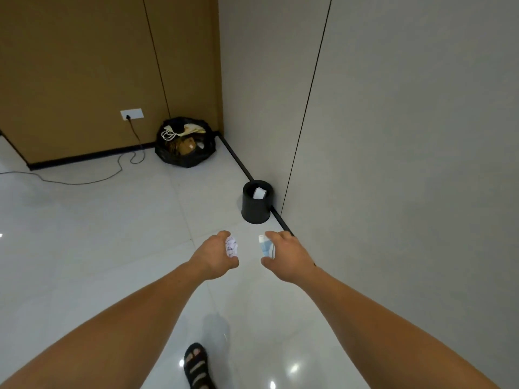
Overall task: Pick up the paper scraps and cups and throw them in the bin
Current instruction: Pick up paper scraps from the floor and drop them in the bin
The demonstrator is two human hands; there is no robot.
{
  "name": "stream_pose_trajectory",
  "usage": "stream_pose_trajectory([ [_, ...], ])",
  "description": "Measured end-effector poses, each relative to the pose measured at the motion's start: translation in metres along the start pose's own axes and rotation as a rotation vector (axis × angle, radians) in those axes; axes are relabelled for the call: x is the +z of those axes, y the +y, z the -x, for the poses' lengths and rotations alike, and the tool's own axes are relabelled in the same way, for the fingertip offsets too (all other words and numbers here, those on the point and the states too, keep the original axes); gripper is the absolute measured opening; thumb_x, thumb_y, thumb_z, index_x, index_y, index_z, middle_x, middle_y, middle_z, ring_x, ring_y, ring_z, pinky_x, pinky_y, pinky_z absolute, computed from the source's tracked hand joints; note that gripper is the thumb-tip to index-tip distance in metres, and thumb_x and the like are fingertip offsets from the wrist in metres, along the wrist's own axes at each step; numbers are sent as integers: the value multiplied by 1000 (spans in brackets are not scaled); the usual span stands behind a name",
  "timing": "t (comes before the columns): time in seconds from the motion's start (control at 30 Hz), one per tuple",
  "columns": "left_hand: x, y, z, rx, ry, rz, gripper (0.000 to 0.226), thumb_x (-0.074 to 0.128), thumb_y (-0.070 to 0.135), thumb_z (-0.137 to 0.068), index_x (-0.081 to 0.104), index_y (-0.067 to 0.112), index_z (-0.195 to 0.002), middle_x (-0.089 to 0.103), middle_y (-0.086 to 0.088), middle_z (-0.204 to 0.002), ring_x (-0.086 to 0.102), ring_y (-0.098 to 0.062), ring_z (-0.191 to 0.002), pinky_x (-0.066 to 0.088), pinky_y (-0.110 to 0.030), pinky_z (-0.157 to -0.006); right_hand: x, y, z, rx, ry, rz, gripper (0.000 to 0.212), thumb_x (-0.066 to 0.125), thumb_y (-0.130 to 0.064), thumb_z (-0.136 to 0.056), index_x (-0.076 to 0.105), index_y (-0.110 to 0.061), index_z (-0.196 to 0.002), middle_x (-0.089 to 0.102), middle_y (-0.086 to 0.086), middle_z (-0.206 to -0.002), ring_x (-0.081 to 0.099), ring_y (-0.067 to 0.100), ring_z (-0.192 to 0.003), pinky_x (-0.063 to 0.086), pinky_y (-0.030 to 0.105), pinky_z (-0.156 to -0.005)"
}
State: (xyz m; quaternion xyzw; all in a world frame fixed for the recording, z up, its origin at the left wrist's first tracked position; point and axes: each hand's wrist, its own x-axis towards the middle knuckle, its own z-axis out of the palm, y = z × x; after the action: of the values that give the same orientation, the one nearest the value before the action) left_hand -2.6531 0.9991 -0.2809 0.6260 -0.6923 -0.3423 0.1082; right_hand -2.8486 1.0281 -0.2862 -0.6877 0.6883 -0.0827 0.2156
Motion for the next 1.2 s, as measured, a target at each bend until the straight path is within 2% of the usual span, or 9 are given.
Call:
stream_pose_trajectory([
  [0.13,-37,-16,-76,38,-25,17,42,67,20,-79,48,10,-116,60,-11,-109,59,-28,-97,48,-35,-82,-2,-20,-71,48,12,4,67,61,-38,-88,33,-26,-147,38,5,-144,38,26,-129,38,36,-101],
  [0.3,-91,-20,-161,114,-38,-9,45,68,23,-81,47,11,-120,57,-8,-110,53,-20,-89,43,-28,-73,-17,-42,-153,108,34,7,68,62,-39,-89,32,-25,-148,38,6,-145,38,27,-131,35,34,-104],
  [0.43,-118,-25,-222,134,-62,-23,35,68,20,-79,49,13,-107,56,-6,-101,53,-20,-85,45,-31,-72,-20,-48,-207,152,14,-12,68,62,-40,-89,31,-25,-148,39,5,-145,38,26,-130,35,34,-105],
  [0.53,-124,-26,-271,140,-118,-39,50,68,20,-81,46,9,-125,55,-6,-113,53,-19,-95,43,-27,-78,-22,-43,-249,174,3,-15,68,62,-40,-88,32,-25,-148,38,5,-144,39,26,-129,35,34,-104],
  [0.63,-127,-18,-329,148,-142,-37,53,68,17,-82,45,7,-129,53,-4,-111,51,-17,-96,36,-18,-77,-27,-30,-300,198,0,-27,68,62,-40,-88,32,-25,-148,39,5,-144,40,27,-128,38,35,-102],
  [0.8,-137,6,-435,130,-168,-69,57,68,18,-83,43,7,-133,54,-11,-127,54,-25,-112,39,-23,-84,-43,-3,-404,218,-9,-71,70,61,-40,-90,30,-24,-150,36,6,-147,37,27,-132,37,36,-106],
  [0.9,-146,17,-493,108,-182,-74,61,68,16,-82,40,6,-136,52,-11,-132,53,-25,-116,41,-24,-90,-61,8,-465,226,-25,-94,70,62,-40,-90,28,-25,-150,35,6,-147,36,27,-133,37,37,-108],
  [1.03,-157,29,-567,91,-183,-71,67,71,19,-81,38,7,-138,50,-11,-134,51,-25,-120,38,-22,-90,-84,24,-534,223,-34,-88,71,62,-37,-91,28,-23,-151,34,6,-149,34,26,-135,35,36,-109],
  [1.2,-154,32,-655,98,-290,-63,75,71,22,-81,32,11,-143,46,-11,-138,47,-25,-125,39,-28,-102,-93,43,-604,281,-53,-84,69,61,-37,-90,29,-24,-150,38,5,-145,39,26,-131,38,36,-107],
])
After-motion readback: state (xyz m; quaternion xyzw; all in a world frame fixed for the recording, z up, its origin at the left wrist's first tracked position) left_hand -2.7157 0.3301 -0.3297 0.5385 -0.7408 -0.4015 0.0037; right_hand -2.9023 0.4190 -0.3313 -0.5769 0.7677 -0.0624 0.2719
